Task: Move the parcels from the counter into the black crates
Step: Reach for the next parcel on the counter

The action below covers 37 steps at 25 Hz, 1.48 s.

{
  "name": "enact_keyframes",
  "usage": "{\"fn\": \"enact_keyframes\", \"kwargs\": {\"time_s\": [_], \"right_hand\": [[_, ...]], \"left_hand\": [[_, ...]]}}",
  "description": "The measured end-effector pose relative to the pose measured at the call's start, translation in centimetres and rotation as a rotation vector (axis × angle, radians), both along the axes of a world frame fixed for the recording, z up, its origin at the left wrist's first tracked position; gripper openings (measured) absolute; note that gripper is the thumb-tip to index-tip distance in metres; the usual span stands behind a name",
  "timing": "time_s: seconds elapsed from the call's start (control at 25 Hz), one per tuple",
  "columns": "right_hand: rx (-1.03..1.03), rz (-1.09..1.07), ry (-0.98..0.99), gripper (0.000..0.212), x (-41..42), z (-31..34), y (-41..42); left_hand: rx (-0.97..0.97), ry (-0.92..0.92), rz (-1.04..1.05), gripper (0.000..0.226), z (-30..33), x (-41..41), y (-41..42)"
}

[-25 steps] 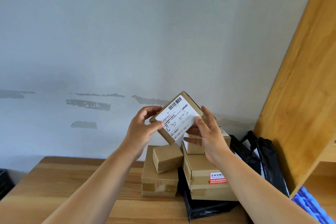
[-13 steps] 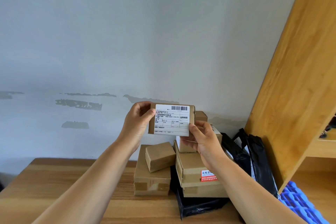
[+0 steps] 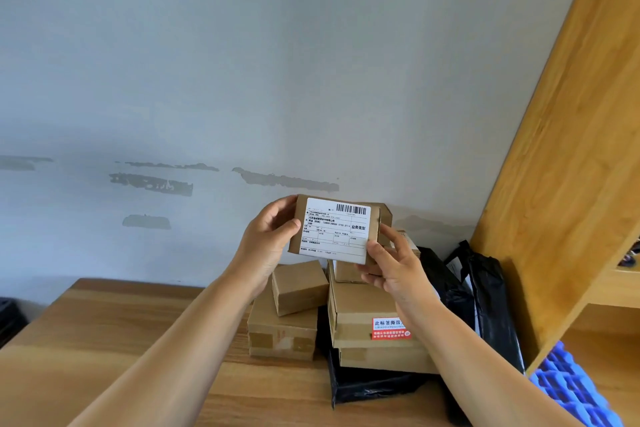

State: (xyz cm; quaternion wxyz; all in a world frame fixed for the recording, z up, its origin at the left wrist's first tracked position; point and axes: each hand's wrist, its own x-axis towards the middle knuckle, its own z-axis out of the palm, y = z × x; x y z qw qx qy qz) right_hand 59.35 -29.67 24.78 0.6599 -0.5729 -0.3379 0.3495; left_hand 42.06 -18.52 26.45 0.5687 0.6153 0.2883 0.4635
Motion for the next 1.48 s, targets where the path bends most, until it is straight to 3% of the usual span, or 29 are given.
{"fn": "enact_keyframes", "kwargs": {"time_s": [0.32, 0.64, 0.84, 1.08, 1.48], "right_hand": [[-0.101, 0.202, 0.077, 0.040, -0.5, -4.4, 1.5], [-0.216, 0.388, 0.092, 0.033, -9.5, -7.3, 4.2], [-0.265, 0.485, 0.017, 0.022, -18.8, -7.3, 5.8], [-0.316, 0.639, -0.020, 0.015, -36.9, -8.7, 7.0], [-0.412, 0.873, -0.041, 0.025, -61.4, -11.4, 8.4]], "left_hand": [[-0.117, 0.085, 0.198, 0.026, -4.0, -2.8, -1.6], [-0.213, 0.095, 0.354, 0.032, -6.9, -13.2, -3.0], [-0.246, 0.037, 0.460, 0.037, -8.0, -22.7, -4.0], [-0.307, 0.001, 0.583, 0.041, -9.0, -40.8, -6.0], [-0.408, 0.002, 0.766, 0.032, -11.5, -64.6, -8.4]]}}
